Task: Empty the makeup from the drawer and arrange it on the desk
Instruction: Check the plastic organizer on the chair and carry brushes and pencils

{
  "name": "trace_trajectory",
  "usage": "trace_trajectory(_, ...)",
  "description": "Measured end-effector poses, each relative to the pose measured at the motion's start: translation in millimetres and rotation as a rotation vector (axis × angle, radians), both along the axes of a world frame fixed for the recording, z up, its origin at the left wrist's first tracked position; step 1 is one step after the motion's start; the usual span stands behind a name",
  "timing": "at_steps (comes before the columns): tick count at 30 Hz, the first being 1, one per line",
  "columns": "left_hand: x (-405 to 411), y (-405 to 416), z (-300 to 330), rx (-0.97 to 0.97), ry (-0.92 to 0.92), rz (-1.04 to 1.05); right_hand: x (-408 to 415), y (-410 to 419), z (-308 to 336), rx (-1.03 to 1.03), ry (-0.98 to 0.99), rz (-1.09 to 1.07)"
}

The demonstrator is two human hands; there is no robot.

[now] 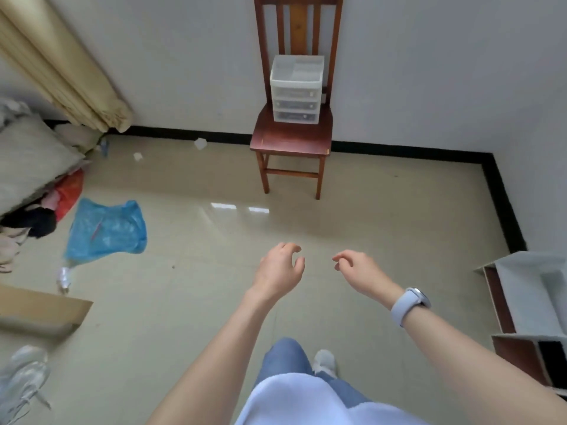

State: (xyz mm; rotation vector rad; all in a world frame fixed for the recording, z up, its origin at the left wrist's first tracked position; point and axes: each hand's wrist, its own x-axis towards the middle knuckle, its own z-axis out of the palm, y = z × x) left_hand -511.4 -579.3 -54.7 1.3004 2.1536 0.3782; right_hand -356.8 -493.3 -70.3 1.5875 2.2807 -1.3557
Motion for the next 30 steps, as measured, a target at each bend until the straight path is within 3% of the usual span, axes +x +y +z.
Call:
trace_trajectory(10, -151, 235, -35, 0.024, -0.007, 0.048, -147, 242, -20, -0.003, -0.004, 0.049)
trace_trajectory(21, -315, 478, -41, 0.033, -0.003, 0.024, -306, 481, -30, -0.145, 0.12, -0.226)
trace_trajectory(30, -395, 633, -121, 0.048, 0.052, 0.021, -409, 642, -116, -0.793, 0.573, -0.892)
